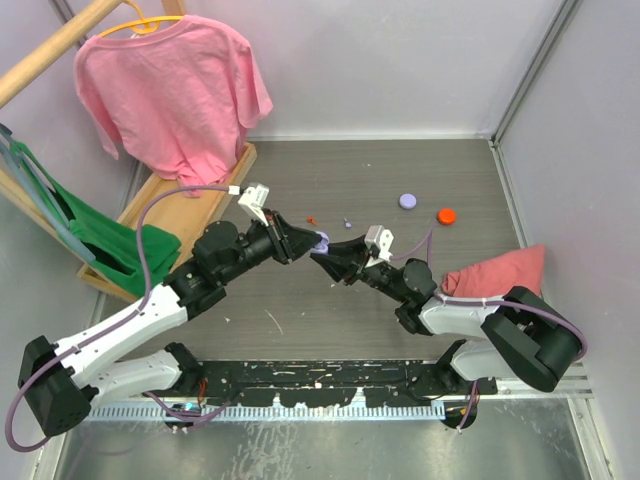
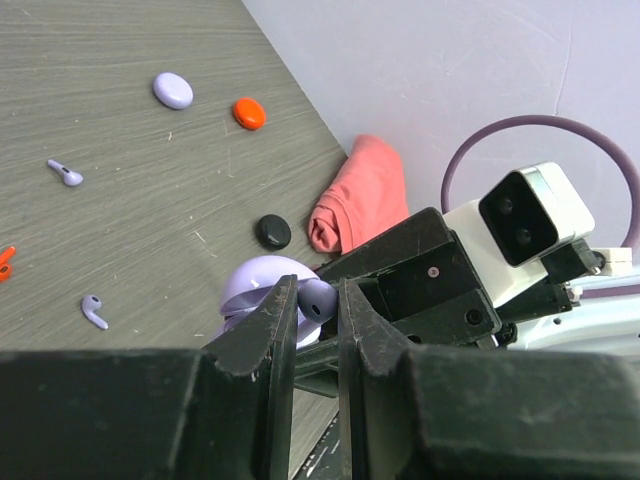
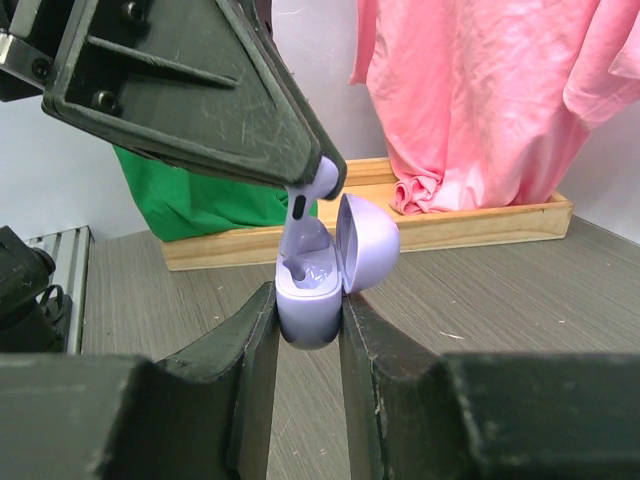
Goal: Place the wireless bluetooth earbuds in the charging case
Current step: Place the earbud in the charging case.
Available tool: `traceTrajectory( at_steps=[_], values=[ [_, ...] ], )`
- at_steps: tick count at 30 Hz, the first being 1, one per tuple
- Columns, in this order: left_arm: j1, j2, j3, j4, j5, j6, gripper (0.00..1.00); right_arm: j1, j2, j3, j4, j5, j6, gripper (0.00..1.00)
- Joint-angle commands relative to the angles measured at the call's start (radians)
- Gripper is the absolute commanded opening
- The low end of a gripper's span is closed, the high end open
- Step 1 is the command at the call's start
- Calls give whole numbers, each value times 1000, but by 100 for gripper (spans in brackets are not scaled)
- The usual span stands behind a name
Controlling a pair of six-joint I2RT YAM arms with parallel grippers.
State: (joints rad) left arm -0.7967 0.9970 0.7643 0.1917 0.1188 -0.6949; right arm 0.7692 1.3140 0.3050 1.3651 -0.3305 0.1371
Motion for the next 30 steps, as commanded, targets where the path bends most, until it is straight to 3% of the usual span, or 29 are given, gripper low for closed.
traceTrajectory(
  at_steps=[1, 30],
  values=[
    [-25, 2, -6, 101, -57, 24, 7, 8, -5, 34, 93, 11, -14, 1],
    [-44, -62, -46, 17, -123, 71, 9, 9, -28, 23, 95, 19, -23, 1]
  ],
)
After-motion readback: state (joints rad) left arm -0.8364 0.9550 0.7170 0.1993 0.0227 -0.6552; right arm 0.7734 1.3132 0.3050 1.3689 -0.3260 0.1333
